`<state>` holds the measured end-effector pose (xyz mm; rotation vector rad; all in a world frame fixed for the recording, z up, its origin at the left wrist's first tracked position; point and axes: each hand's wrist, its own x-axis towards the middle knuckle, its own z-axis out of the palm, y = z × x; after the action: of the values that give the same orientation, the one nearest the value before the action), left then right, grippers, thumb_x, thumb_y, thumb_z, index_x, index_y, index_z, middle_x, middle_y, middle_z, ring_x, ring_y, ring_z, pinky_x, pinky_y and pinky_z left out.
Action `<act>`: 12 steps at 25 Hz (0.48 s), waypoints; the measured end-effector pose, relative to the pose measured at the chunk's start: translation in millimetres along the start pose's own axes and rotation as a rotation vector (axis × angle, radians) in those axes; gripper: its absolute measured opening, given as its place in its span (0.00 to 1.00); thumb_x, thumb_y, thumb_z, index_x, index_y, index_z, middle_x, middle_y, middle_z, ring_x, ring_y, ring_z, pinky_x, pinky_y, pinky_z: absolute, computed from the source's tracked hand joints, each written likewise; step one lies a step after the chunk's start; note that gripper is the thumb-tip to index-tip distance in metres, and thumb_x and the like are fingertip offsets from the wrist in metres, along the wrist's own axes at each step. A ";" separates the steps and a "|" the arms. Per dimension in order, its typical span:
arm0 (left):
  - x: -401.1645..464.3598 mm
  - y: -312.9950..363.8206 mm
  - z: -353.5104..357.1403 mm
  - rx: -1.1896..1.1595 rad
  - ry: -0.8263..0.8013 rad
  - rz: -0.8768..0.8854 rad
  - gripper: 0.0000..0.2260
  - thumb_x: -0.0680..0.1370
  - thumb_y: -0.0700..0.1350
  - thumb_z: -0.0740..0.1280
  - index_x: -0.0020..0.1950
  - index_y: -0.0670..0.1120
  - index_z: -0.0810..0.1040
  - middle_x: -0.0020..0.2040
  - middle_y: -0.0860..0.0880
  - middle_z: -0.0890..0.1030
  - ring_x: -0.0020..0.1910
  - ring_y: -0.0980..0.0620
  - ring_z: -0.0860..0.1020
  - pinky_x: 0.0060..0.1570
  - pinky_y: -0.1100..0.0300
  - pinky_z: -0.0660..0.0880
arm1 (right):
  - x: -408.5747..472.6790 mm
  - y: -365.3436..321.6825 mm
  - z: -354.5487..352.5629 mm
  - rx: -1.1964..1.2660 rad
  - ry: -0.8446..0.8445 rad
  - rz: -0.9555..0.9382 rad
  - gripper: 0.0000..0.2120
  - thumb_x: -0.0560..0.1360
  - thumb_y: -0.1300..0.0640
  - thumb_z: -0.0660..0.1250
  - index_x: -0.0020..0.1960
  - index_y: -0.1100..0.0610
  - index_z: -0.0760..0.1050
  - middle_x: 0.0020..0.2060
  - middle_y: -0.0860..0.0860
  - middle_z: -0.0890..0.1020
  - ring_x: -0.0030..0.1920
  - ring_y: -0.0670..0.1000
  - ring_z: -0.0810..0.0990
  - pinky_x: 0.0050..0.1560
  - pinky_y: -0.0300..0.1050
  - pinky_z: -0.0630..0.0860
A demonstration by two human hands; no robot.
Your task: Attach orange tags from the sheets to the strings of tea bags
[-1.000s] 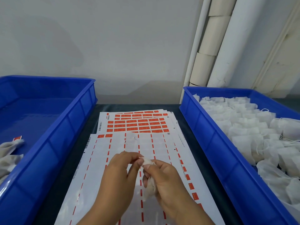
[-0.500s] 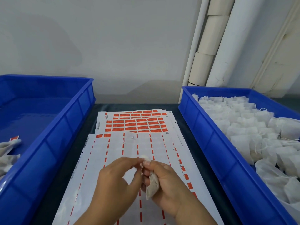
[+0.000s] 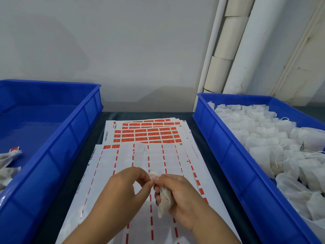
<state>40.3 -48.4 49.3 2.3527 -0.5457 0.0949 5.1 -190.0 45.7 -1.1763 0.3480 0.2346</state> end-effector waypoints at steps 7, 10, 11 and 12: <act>-2.0 4.0 3.0 0.119 0.039 0.096 0.14 0.74 0.57 0.66 0.58 0.66 0.69 0.51 0.69 0.70 0.42 0.65 0.72 0.38 0.79 0.64 | 2.0 0.1 4.4 -0.090 0.078 0.005 0.12 0.75 0.58 0.67 0.34 0.57 0.82 0.28 0.50 0.77 0.29 0.46 0.75 0.36 0.39 0.74; -1.1 0.1 -0.9 0.207 0.027 0.189 0.10 0.68 0.46 0.75 0.48 0.55 0.84 0.42 0.58 0.83 0.36 0.60 0.77 0.39 0.77 0.64 | 1.5 -1.4 2.9 -0.081 0.110 0.016 0.10 0.75 0.60 0.67 0.36 0.59 0.81 0.27 0.51 0.77 0.27 0.46 0.75 0.34 0.39 0.75; -1.7 2.5 -3.8 0.207 0.045 0.195 0.09 0.67 0.45 0.76 0.45 0.54 0.85 0.39 0.58 0.83 0.34 0.60 0.77 0.39 0.76 0.65 | 1.4 -1.6 3.1 -0.083 0.119 0.018 0.10 0.75 0.59 0.67 0.35 0.59 0.81 0.27 0.51 0.77 0.27 0.46 0.75 0.34 0.39 0.75; -1.5 4.0 -5.6 0.202 0.045 0.165 0.07 0.69 0.47 0.74 0.46 0.55 0.84 0.40 0.59 0.82 0.35 0.61 0.75 0.40 0.75 0.65 | 1.1 -2.0 3.5 -0.087 0.126 0.020 0.10 0.74 0.59 0.67 0.35 0.59 0.81 0.27 0.51 0.77 0.27 0.46 0.75 0.34 0.39 0.75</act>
<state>37.8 -46.8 55.6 2.4902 -0.7374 0.2896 7.3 -187.6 48.2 -1.2771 0.4642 0.1947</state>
